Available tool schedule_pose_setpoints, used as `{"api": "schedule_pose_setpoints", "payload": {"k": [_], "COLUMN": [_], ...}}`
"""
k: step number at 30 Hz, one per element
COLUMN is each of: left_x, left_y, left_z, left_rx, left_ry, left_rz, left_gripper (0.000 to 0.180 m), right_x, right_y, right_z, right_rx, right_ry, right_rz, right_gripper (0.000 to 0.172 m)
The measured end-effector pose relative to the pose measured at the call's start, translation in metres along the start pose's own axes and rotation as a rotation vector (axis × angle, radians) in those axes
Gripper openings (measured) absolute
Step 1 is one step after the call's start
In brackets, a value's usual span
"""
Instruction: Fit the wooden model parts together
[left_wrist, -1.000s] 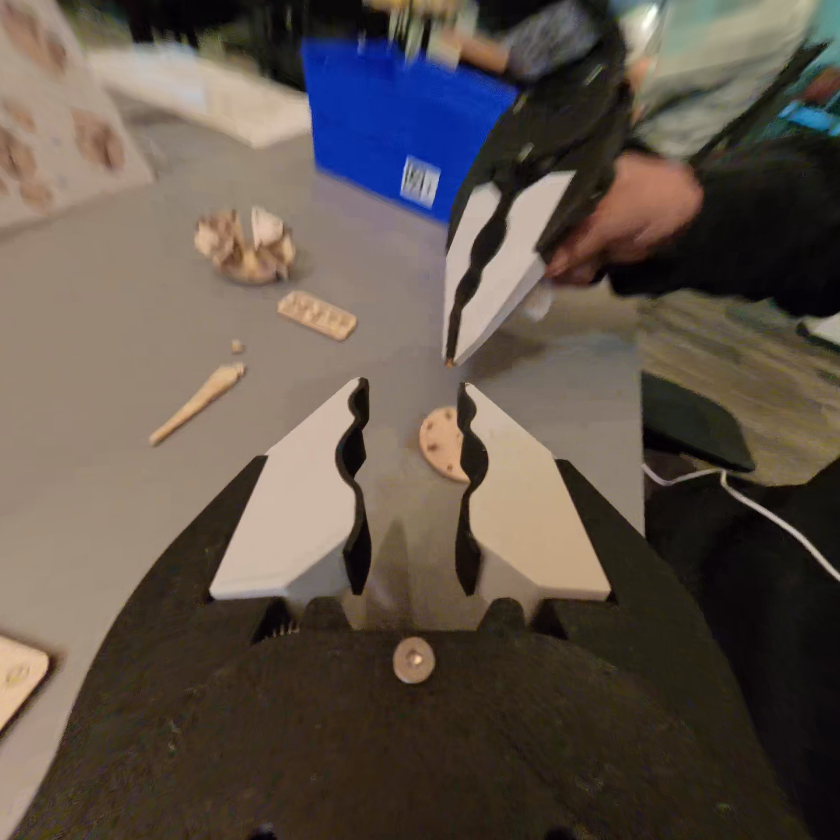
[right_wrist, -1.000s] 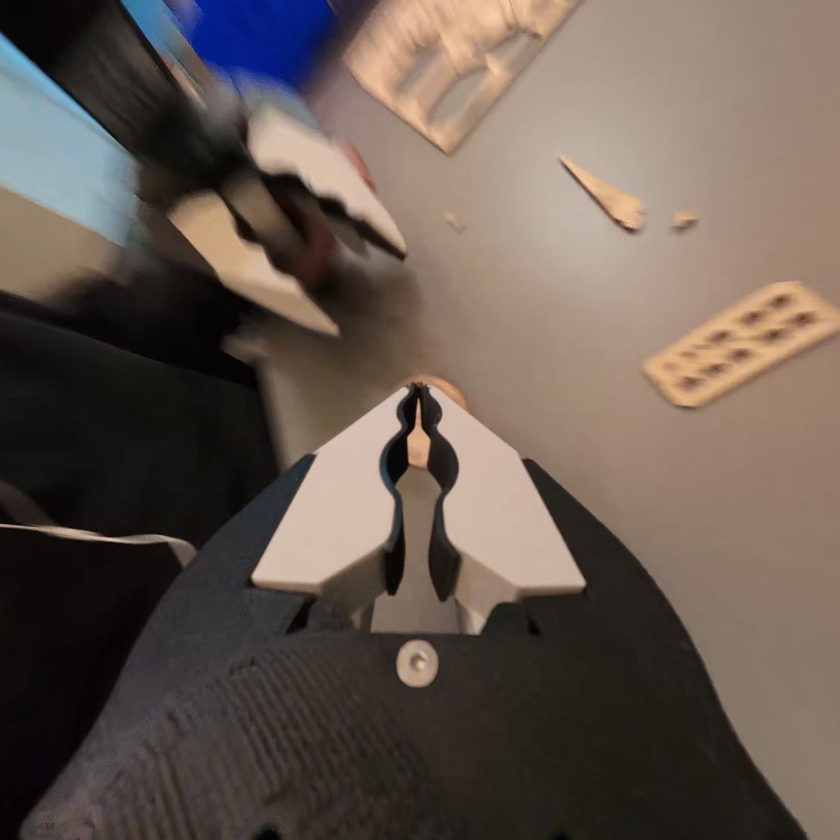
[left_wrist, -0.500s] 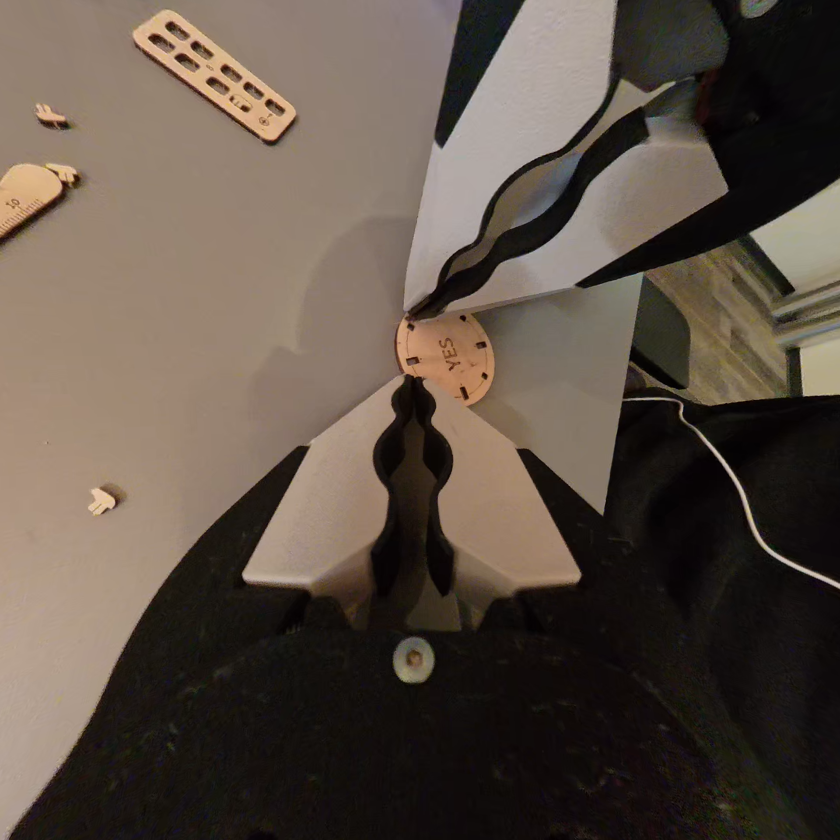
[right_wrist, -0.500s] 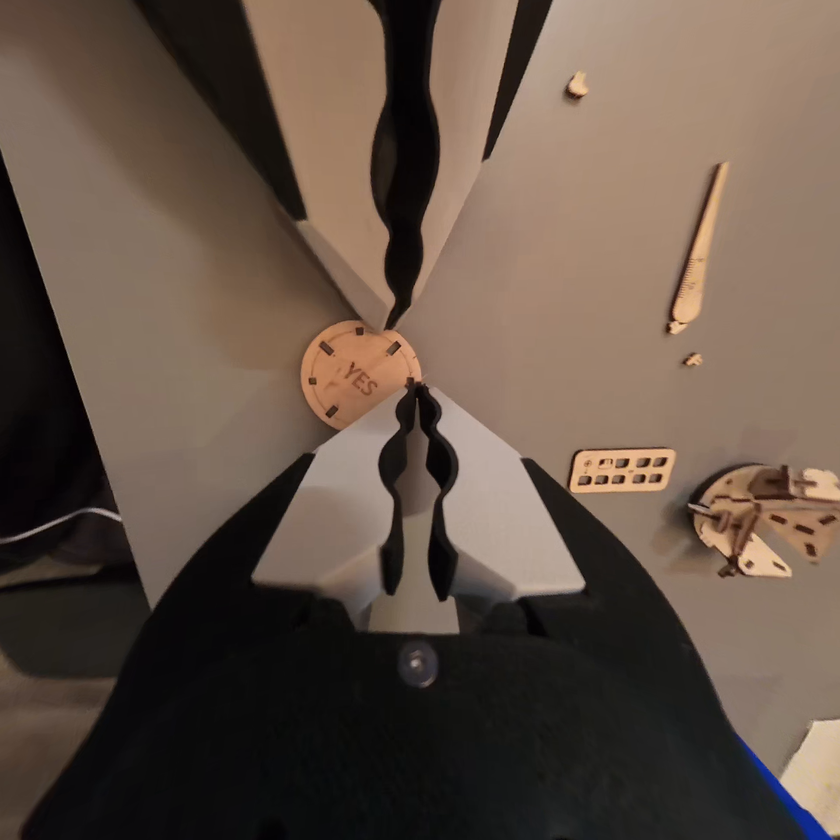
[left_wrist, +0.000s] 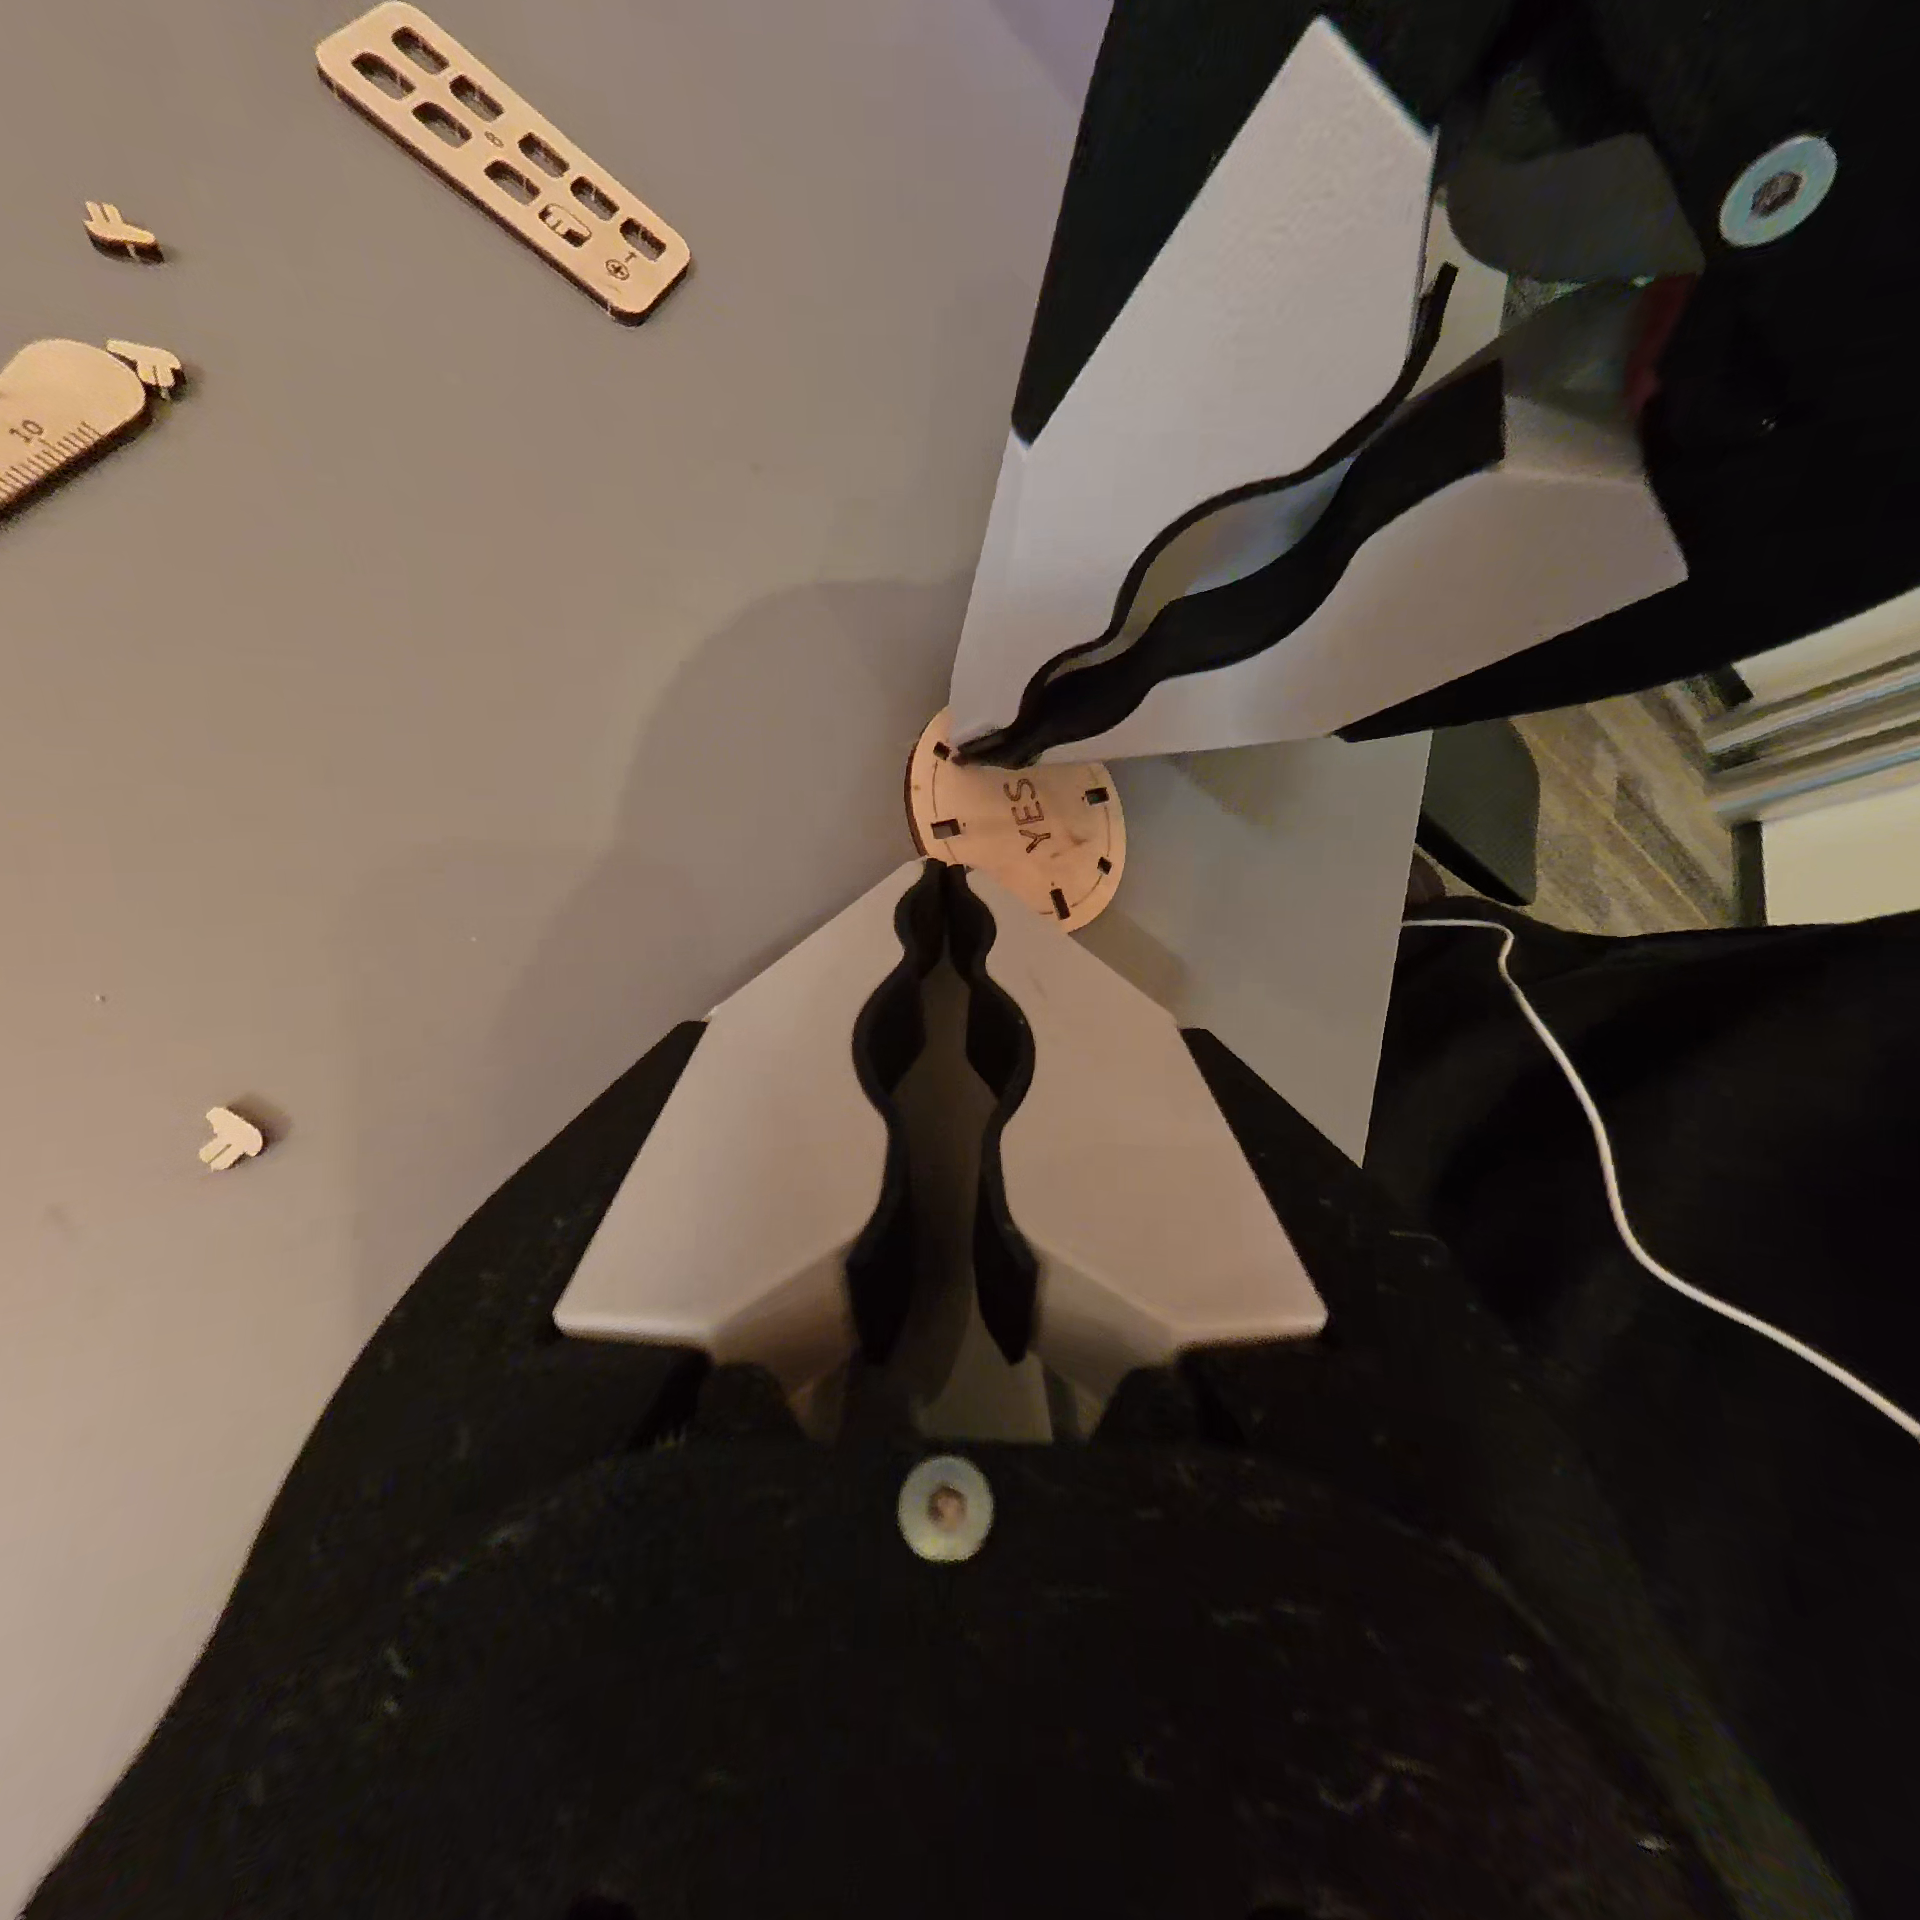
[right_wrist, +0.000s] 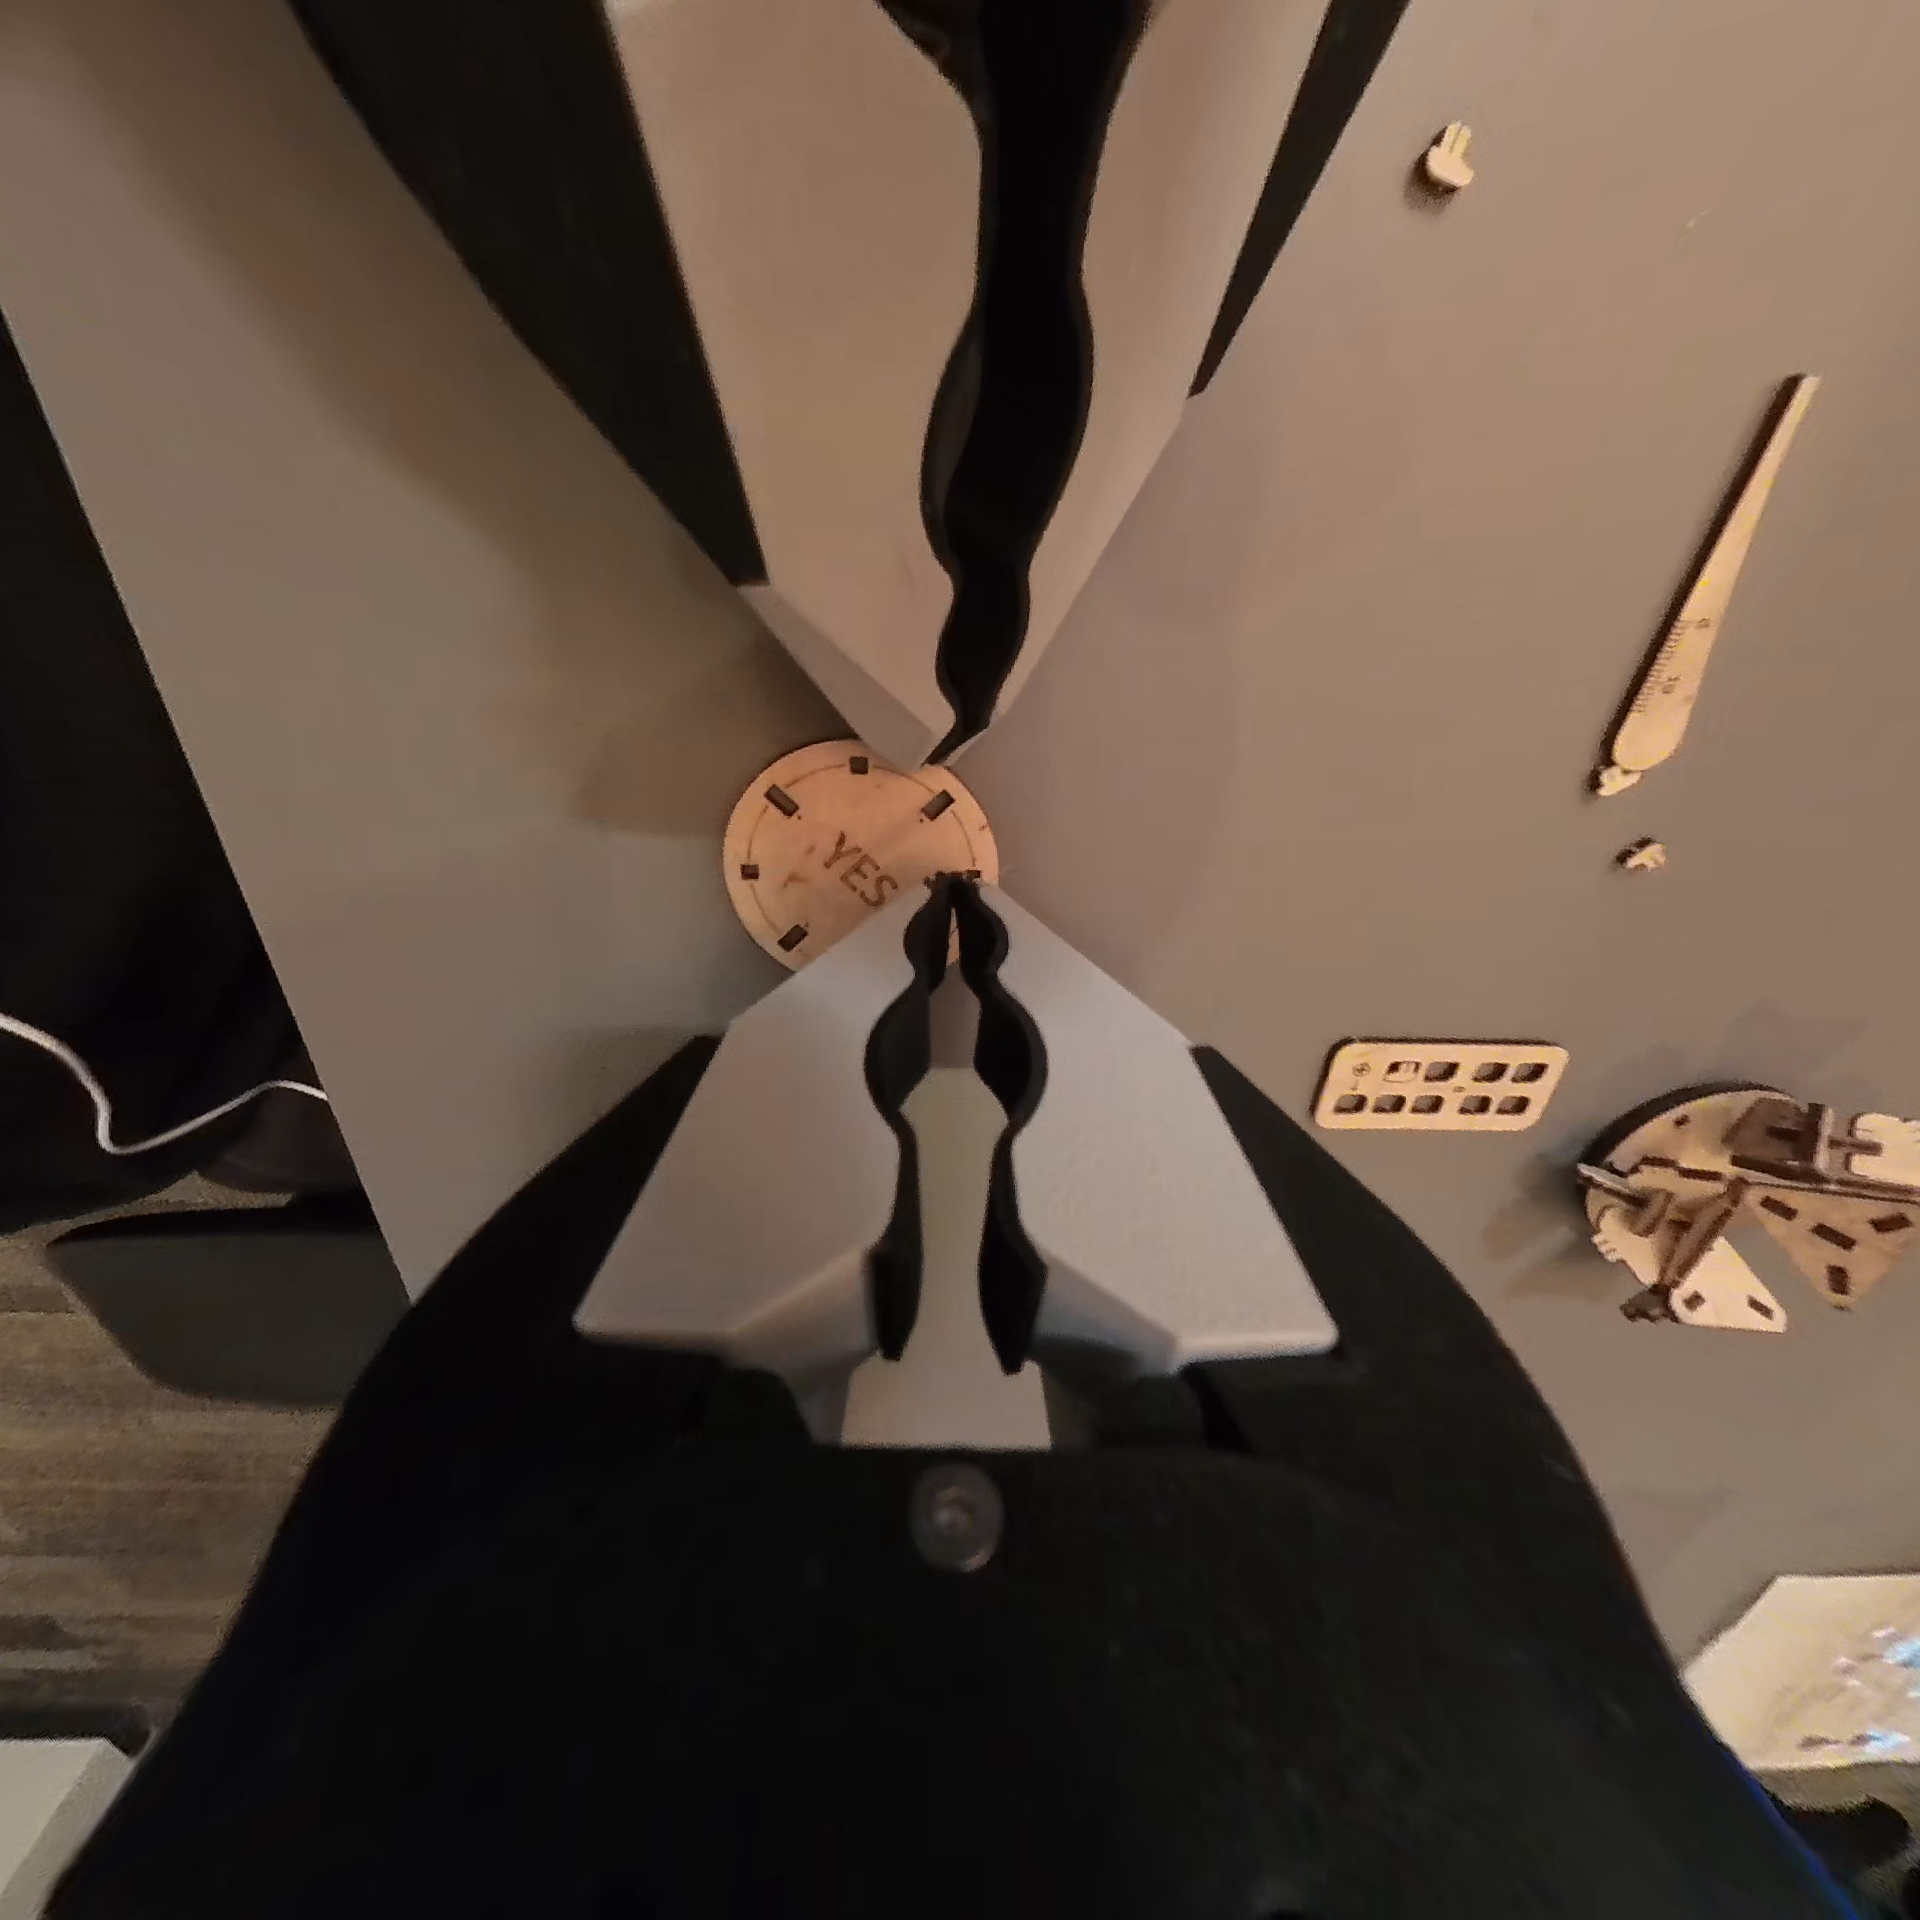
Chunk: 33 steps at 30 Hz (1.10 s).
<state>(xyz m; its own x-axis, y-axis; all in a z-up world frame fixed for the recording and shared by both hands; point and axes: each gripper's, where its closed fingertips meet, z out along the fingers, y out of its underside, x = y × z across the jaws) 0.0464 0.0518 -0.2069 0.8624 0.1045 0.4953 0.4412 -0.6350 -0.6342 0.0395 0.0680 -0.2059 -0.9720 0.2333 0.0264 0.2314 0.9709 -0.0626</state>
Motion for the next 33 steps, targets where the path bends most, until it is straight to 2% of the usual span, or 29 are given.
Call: {"api": "schedule_pose_setpoints", "payload": {"k": [16, 33], "left_x": [-0.0006, -0.0001], "left_y": [-0.0011, -0.0013], "left_z": [-0.0014, -0.0016], "left_rx": [0.008, 0.008], "left_ry": [0.023, 0.034], "left_rz": [-0.026, -0.033], "left_gripper": [0.0, 0.0], "right_x": [0.0058, 0.0054], "right_y": [0.003, 0.0016], "right_z": [0.0012, 0.0009], "right_rx": [-0.096, -0.112], "right_ry": [-0.013, -0.003], "right_rz": [-0.031, -0.014], "right_gripper": [0.0, 0.0]}}
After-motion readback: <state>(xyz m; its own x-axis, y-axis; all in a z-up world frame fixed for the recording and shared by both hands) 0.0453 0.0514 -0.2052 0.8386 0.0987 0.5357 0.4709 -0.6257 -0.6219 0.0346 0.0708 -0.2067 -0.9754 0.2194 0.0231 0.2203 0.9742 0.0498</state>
